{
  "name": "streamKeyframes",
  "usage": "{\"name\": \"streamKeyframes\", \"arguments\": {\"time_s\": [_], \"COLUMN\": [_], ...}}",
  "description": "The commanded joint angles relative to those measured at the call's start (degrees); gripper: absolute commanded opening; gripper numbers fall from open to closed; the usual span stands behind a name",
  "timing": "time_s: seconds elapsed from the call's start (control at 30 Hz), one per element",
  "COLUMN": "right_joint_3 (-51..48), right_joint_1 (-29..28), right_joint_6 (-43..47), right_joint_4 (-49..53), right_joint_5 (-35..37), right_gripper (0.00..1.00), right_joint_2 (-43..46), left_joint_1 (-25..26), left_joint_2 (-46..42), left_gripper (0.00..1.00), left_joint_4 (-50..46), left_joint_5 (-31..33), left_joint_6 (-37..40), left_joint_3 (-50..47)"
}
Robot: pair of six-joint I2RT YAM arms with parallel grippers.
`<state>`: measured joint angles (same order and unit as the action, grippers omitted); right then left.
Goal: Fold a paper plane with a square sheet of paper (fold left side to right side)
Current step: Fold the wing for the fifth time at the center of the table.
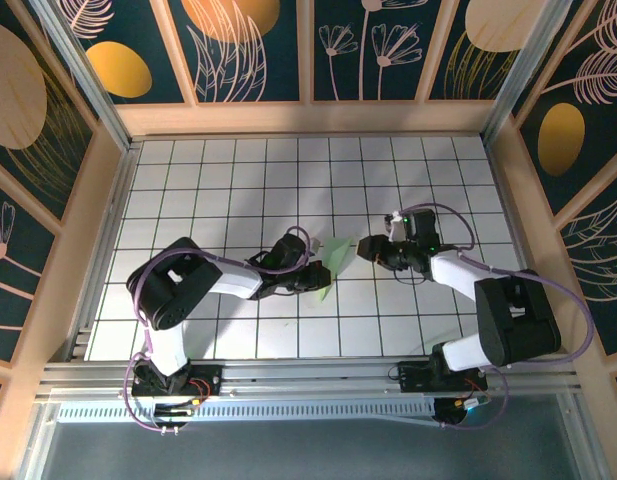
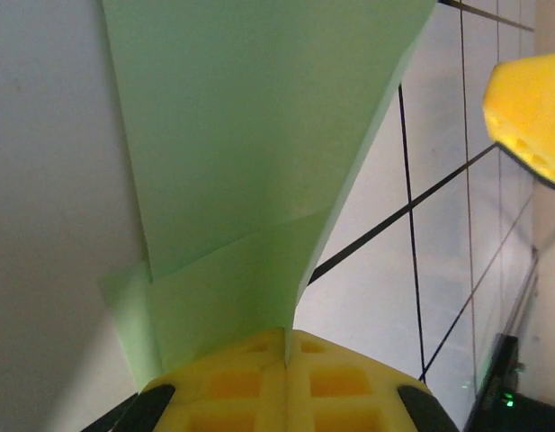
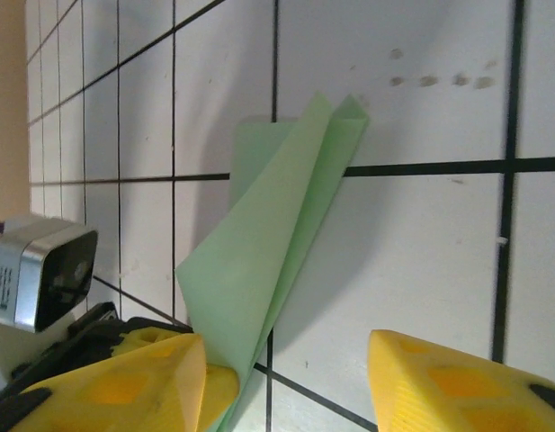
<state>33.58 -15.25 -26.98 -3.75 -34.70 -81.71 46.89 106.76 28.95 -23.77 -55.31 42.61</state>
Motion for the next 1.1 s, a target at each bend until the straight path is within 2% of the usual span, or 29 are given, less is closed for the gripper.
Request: {"name": "streamKeyframes", "arguments": {"time_s": [0.0, 0.33, 1.07], "right_joint_3": [0.2, 1.2, 5.4], "right_joint_1": [-2.2, -4.5, -8.0], "right_joint_6": [-3.7, -6.8, -11.0], "right_joint_4": [-3.4, -6.2, -10.3], "right_joint_5": [1.1, 2.1, 4.5], "right_gripper": [0.45, 0.43, 0.37], "right_joint_2": [-2.0, -4.6, -12.6], "left_joint_1": [-0.6, -1.1, -1.2], "left_joint_2": [1.8, 4.3, 6.4], "left_gripper": [0.00, 0.00, 0.00], "left_joint_4": [9.4, 20.4, 24.6], "left_joint_5": [-3.5, -5.5, -5.7], "left_joint_6": [-6.6, -13.3, -15.7], "left_joint_3": [-1.6, -4.5, -5.0]}}
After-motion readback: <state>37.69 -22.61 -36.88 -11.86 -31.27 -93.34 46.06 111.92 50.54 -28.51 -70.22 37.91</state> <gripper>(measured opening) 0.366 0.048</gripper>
